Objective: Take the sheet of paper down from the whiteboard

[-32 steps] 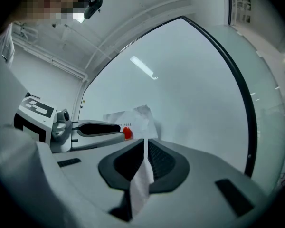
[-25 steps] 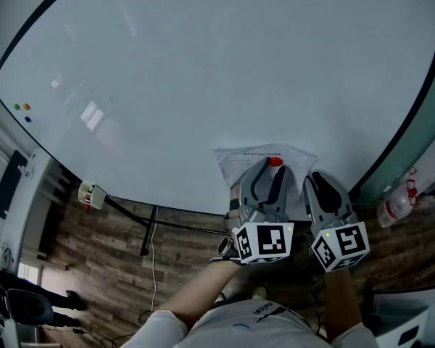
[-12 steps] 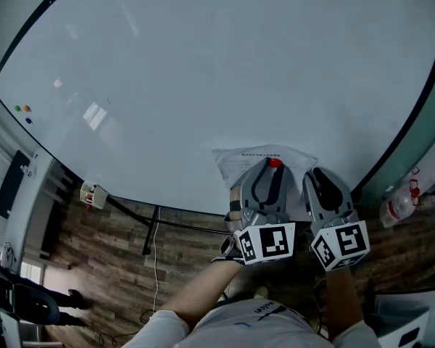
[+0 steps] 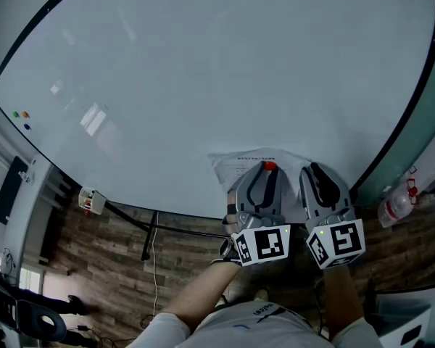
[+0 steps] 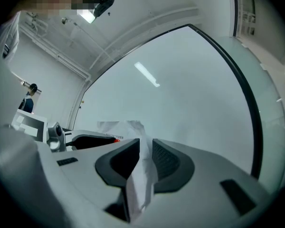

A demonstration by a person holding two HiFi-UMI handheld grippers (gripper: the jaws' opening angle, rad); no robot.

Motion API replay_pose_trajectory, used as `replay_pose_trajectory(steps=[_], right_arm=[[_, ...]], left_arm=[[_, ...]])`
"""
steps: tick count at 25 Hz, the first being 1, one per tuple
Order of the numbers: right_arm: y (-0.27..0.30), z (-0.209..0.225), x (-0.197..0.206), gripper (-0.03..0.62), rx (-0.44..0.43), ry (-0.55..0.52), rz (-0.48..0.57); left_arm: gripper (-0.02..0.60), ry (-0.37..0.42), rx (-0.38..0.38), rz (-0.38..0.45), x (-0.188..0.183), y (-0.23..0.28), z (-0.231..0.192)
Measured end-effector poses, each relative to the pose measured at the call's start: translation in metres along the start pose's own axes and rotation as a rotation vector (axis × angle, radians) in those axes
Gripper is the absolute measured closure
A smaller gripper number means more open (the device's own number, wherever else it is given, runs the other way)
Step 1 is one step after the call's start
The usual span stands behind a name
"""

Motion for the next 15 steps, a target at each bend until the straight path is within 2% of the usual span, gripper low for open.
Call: replay_pose_trajectory(steps=[7, 11, 15], right_arm=[[0.0056, -0.0013, -0.0037, 0.522, 0.017, -0.022, 0.012], [0.0049, -0.0002, -0.0051, 0.57, 0.017, -0.013, 0.017], [0.0037, 0.0002, -0.0083, 0.579, 0.004, 0.022, 0.021]], left_arm=[[0.449, 0.005, 0.015, 0.004, 0.0005, -0.0005, -0.0007], [0.449, 0.001, 0.029, 0.007, -0.0002, 0.0004, -0.0008], [0.449, -0.019, 0.037, 0.007, -0.0012, -0.0003, -0.003]])
Point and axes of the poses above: the fingertips, and each gripper's own axes: y forward along the fingers, z to its right, x out of its underside, the point moved 4 cm from there along -y, backward along the fingers, and after that the axes turned 15 degrees about z, right-handed, at the moved point
